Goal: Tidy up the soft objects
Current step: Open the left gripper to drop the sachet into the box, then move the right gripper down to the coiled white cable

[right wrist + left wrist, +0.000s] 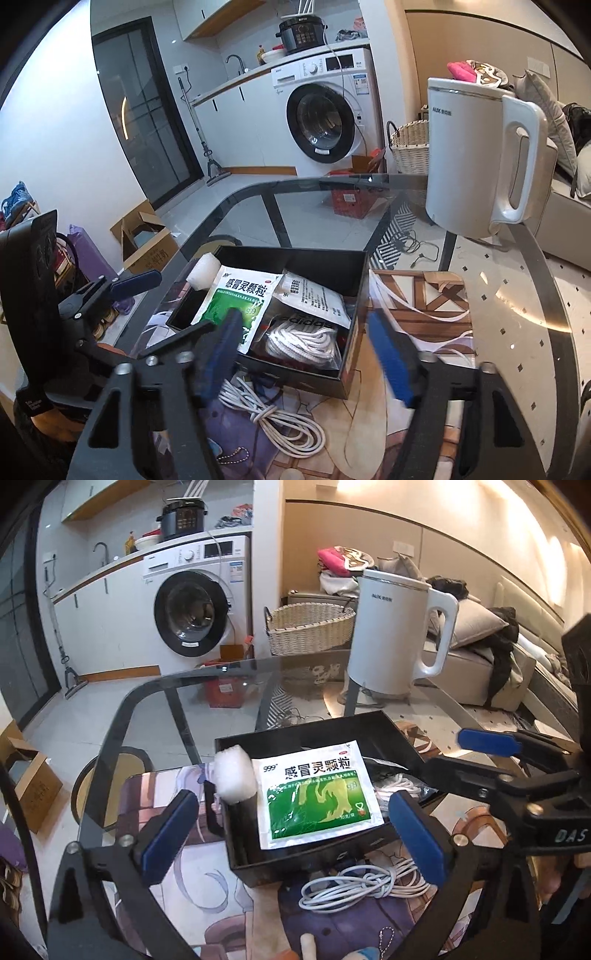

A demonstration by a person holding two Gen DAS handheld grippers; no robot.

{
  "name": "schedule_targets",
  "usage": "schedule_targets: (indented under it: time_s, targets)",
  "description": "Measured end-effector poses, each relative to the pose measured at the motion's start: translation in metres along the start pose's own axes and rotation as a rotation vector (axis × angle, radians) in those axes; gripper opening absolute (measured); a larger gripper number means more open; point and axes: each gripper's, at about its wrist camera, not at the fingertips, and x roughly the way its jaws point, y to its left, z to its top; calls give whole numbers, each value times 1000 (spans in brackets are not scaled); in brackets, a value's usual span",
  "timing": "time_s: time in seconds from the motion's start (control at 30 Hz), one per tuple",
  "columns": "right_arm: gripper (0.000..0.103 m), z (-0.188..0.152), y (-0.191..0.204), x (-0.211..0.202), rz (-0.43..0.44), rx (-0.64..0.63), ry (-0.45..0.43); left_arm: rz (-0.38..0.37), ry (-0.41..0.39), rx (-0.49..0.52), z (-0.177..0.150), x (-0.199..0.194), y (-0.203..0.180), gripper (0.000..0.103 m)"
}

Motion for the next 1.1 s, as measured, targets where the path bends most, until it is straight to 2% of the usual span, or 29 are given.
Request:
schedule_targets:
  time_s: [0.2, 0.5, 0.77, 1.1]
  targets:
    - [102, -7, -4, -11, -3, -13, -38, 28, -24, -12, -12, -14, 6, 103]
    - [102, -25, 6, -8, -2, -60, -12, 59, -38, -64, -31, -32, 19, 103]
    - [102, -44, 19, -7, 15, -103, 11, 72, -25, -69, -46, -36, 22, 103]
    - [102, -60, 25, -4, 17, -155, 48, 47, 0, -86, -72, -43, 24, 103]
